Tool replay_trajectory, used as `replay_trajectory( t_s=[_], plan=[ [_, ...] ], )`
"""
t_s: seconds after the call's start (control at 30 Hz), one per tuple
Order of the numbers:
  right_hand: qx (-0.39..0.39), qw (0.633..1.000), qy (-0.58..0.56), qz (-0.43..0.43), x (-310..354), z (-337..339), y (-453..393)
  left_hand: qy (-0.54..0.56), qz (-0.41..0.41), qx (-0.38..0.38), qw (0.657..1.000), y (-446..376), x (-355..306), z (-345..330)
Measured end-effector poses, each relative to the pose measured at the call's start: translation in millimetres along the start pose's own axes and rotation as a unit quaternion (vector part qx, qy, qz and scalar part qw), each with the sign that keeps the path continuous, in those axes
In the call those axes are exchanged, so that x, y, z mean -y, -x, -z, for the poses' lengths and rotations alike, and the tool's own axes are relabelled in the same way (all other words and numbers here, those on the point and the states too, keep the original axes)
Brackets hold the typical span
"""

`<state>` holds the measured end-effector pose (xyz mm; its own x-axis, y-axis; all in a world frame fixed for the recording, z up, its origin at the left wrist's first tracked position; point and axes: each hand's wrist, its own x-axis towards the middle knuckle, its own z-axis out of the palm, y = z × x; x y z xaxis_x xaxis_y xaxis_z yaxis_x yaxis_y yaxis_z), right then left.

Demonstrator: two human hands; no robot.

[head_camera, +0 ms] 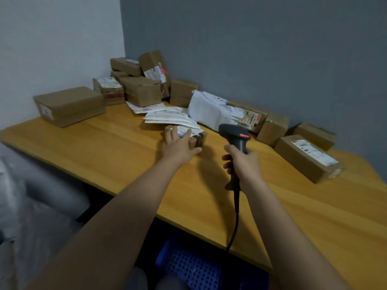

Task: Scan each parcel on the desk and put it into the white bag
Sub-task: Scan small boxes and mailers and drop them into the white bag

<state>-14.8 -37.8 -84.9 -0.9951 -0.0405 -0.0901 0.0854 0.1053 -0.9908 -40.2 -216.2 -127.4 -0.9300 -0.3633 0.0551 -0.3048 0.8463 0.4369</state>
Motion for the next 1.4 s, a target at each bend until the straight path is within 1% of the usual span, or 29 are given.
replay_trajectory(
  t_s=[0.07,0.13,0.17,0.27,0.33,0.43,0.5,0.57,0.6,0.63,0.7,0.77,0.8,0.9,0.97,1.0,1.07,1.17,1.23,1.27,1.33,1.4],
  plan=[
    [0.004,1.0,-0.002,-0.01,-2.9,1.0,-4.8,-0.049,0.0,-0.005,0.999,-9.6,-1.5,-7.2],
    [0.01,1.0,-0.003,-0.016,-5.9,1.6,-7.4,-0.085,-0.001,-0.036,0.996,-13.4,-0.6,-12.4],
    [0.013,1.0,-0.004,-0.017,-6.8,2.4,-8.0,-0.086,-0.004,-0.057,0.995,-13.7,0.2,-14.3],
    [0.019,1.0,-0.008,-0.021,-7.1,7.5,-6.7,-0.048,-0.034,-0.078,0.995,-7.4,4.5,-15.2],
    [0.021,0.999,-0.012,-0.024,-7.9,12.5,-3.6,-0.006,-0.065,-0.062,0.996,3.7,11.3,-12.5],
    [0.023,0.999,-0.025,-0.03,-10.8,18.1,4.7,0.082,-0.119,-0.019,0.989,25.2,29.3,-8.1],
    [0.019,0.999,-0.031,-0.036,-13.2,21.0,12.6,0.111,-0.144,-0.008,0.983,40.9,42.4,-4.9],
    [0.007,0.998,-0.042,-0.038,-16.2,24.9,21.4,0.117,-0.142,-0.046,0.982,56.5,52.7,-1.3],
    [0.001,0.998,-0.045,-0.036,-17.4,27.0,25.8,0.124,-0.128,-0.069,0.982,63.3,56.2,1.1],
    [-0.005,0.998,-0.045,-0.033,-19.1,28.9,30.1,0.138,-0.111,-0.076,0.981,70.3,57.8,3.9],
    [-0.006,0.999,-0.038,-0.027,-21.5,30.8,38.9,0.199,-0.077,-0.04,0.976,81.7,59.1,7.7],
    [0.002,0.999,-0.024,-0.024,-23.8,30.5,47.2,0.27,-0.038,0.028,0.962,91.4,56.0,13.7],
    [0.007,1.0,-0.016,-0.022,-24.7,30.0,51.1,0.273,-0.034,0.055,0.96,94.9,53.6,17.4],
    [0.023,1.0,0.003,-0.021,-28.2,28.3,61.1,0.231,-0.048,0.137,0.962,96.8,44.5,27.1],
    [0.031,0.999,0.006,-0.026,-29.3,27.1,66.4,0.241,-0.047,0.199,0.949,92.1,41.5,29.0],
    [0.034,0.999,0.005,-0.027,-29.3,27.3,69.2,0.255,-0.04,0.22,0.941,90.8,39.3,29.1],
    [0.036,0.999,0.008,-0.026,-30.3,27.9,72.9,0.279,-0.018,0.235,0.931,88.0,36.3,25.6],
    [0.007,1.0,0.022,-0.01,-33.5,28.7,76.4,0.273,-0.012,0.229,0.935,93.7,34.2,16.8],
    [-0.02,1.0,0.023,-0.003,-35.4,28.0,77.4,0.268,-0.011,0.203,0.942,98.8,35.2,11.4],
    [-0.027,0.999,0.018,-0.005,-36.1,27.2,78.0,0.248,-0.017,0.19,0.95,101.5,34.9,8.5],
    [-0.026,1.0,0.011,-0.009,-37.4,25.4,79.1,0.186,-0.029,0.158,0.969,106.5,34.5,1.8],
    [-0.025,1.0,0.014,-0.003,-37.9,24.3,81.4,0.187,-0.03,0.131,0.973,112.7,35.7,-4.7]
  ],
)
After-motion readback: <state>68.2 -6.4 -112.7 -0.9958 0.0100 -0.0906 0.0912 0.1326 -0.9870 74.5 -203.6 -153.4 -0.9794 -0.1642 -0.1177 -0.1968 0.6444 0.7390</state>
